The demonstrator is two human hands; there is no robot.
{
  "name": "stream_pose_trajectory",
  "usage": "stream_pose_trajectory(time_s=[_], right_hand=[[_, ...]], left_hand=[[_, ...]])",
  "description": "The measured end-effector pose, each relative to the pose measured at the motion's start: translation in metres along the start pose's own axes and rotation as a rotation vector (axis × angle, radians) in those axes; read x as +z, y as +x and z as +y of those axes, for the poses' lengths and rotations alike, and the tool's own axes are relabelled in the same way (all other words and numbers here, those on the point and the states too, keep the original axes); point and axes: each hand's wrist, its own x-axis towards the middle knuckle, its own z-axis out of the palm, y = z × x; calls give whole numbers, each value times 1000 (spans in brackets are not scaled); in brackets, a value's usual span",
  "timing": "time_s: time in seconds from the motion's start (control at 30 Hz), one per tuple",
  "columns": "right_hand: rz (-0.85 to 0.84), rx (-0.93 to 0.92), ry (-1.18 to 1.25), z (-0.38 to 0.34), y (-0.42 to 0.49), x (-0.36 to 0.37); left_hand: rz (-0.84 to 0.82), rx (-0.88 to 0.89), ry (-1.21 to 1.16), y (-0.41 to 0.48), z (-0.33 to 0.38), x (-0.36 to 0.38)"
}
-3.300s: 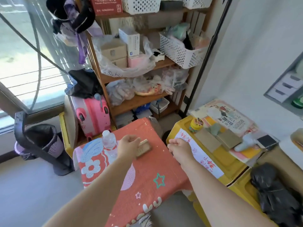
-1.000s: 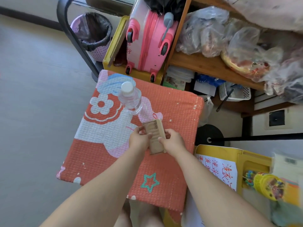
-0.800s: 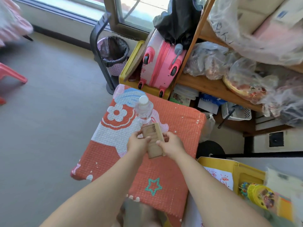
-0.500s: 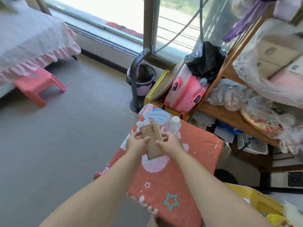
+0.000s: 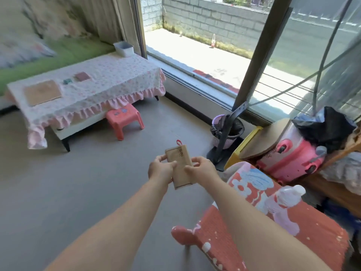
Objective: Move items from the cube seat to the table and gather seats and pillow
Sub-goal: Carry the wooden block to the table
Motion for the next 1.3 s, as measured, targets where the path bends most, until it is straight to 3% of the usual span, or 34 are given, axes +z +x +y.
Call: stream_pose_trajectory(time_s=[0.3,0.6,1.0,1.3], right_hand=[[-83,-80,-31,-84,23,102],[-195,-191,-122,-150,90,167],[-261,-292,-76,-286,232,180],[-285,-317,-134,-340,306,206]], left_hand=[[128,27,-113,44,45,-113],[283,17,-193,114,86,-169],[379,91,-212,239,220,-176],[383,67,-265,320,269,-192]])
